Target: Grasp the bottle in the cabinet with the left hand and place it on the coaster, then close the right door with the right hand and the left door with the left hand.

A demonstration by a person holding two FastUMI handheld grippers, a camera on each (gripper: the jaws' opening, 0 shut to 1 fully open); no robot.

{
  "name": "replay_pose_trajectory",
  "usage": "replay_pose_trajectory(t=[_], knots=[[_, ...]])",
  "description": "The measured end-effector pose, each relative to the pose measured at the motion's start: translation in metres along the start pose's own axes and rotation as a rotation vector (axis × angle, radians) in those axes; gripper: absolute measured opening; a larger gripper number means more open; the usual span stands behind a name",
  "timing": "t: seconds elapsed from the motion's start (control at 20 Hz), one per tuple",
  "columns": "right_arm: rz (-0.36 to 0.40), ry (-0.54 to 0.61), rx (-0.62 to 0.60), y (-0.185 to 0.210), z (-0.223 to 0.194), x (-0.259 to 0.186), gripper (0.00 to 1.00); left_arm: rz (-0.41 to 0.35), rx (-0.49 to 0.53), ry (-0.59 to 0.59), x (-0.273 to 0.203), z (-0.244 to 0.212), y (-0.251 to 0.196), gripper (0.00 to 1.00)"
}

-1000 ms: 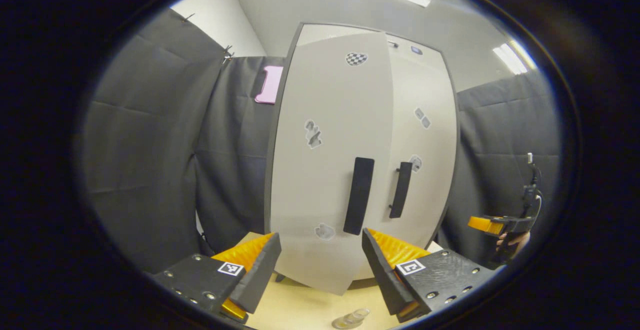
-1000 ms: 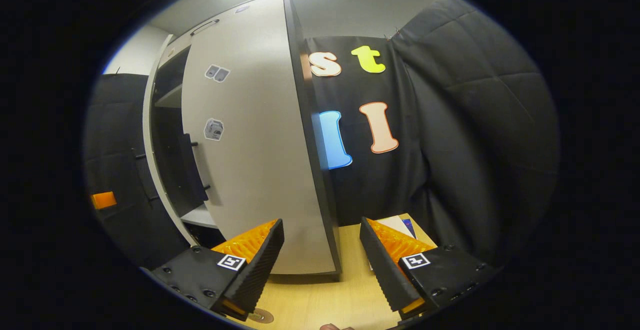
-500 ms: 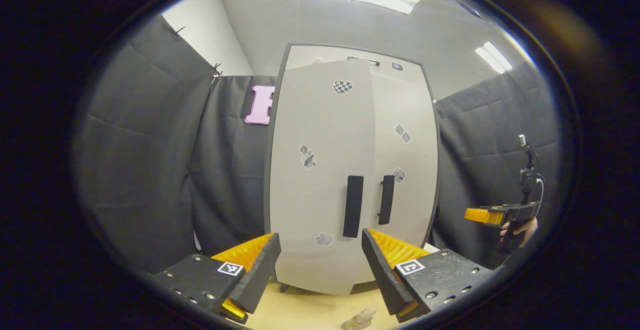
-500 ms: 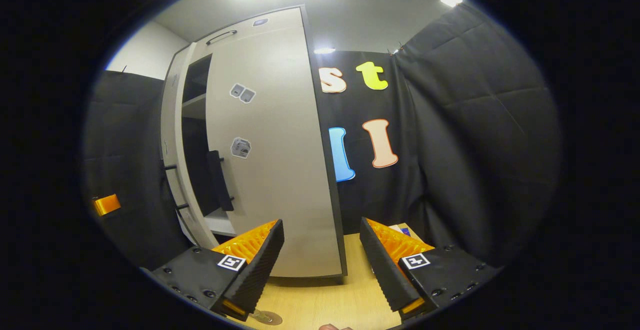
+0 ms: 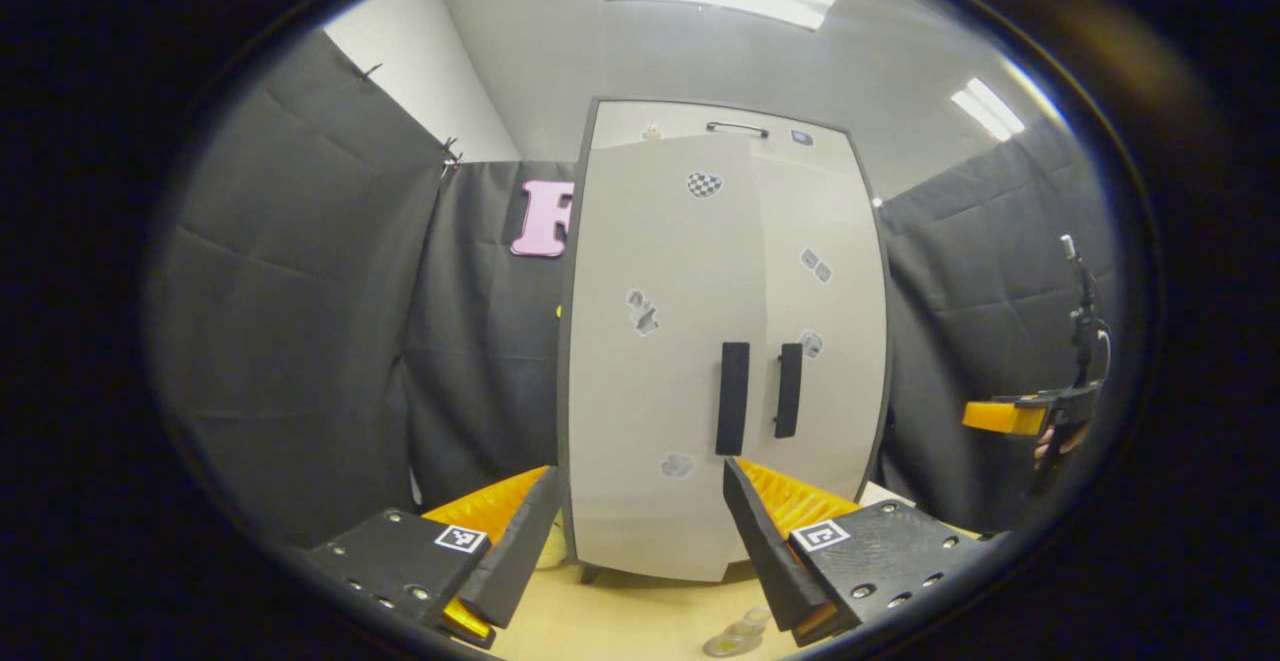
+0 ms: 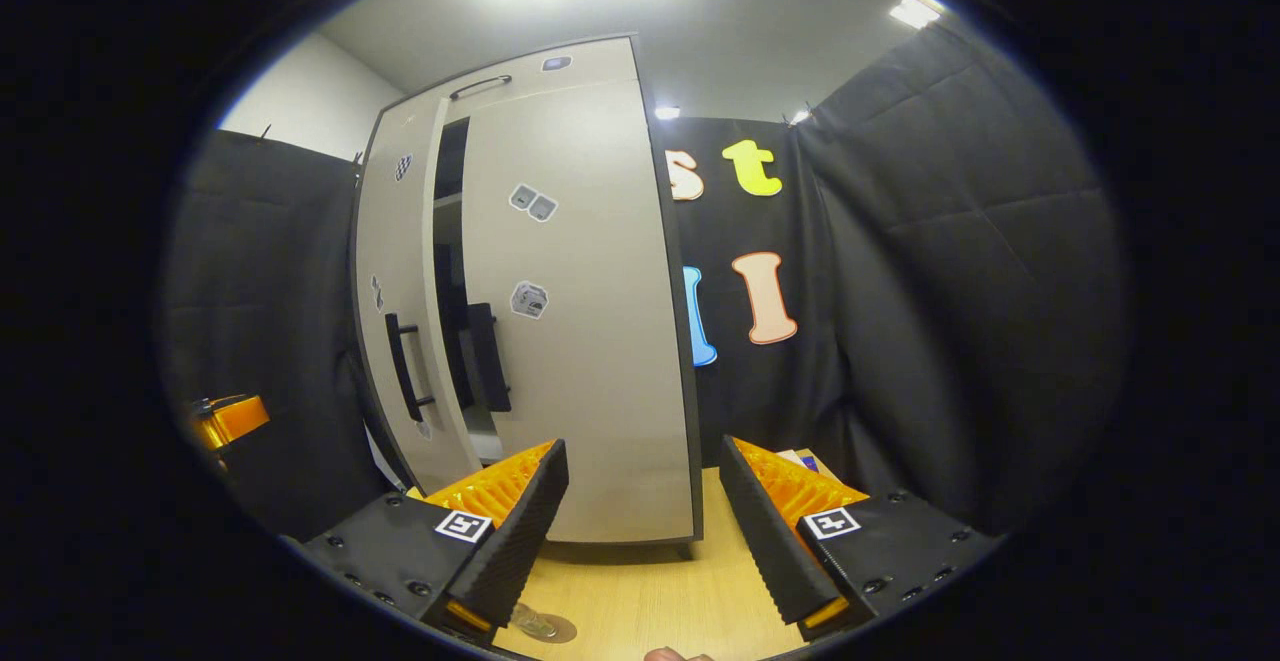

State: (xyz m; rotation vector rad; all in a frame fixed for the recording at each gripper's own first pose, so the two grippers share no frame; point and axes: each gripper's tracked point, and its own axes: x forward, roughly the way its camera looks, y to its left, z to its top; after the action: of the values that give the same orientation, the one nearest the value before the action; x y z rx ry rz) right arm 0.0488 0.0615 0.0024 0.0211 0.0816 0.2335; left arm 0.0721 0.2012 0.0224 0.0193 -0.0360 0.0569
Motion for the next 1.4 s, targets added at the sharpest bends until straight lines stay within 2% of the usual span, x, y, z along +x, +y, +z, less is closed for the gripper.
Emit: replay_pose_trajectory(t=[0.25, 0.7, 0.85, 1.0, 1.4], knots=[[-0.026, 0.002, 0.022, -0.012, -0.007, -0.021, 0.97, 0.028, 0.053, -0.003, -0.001, 0.003, 0.011, 0.94], [-0.118, 0.037, -0.009, -0.050, -0.029, -0.043, 0.97, 0.051, -0.048, 0.013, -0.001, -0.007, 0.005, 0.94], [-0.130, 0.028, -0.002, -0.050, -0.026, -0.045, 0.97, 0.069, -0.081, 0.019, 0.000, -0.009, 0.005, 0.94], [-0.141, -0.001, -0.013, -0.050, -0.020, -0.047, 0.98, 0.126, -0.109, 0.031, 0.000, -0.011, 0.012, 0.94], [-0.168, -0.038, -0.098, -0.049, -0.021, -0.057, 0.98, 0.128, -0.187, 0.019, 0.002, -0.011, 0.012, 0.94]])
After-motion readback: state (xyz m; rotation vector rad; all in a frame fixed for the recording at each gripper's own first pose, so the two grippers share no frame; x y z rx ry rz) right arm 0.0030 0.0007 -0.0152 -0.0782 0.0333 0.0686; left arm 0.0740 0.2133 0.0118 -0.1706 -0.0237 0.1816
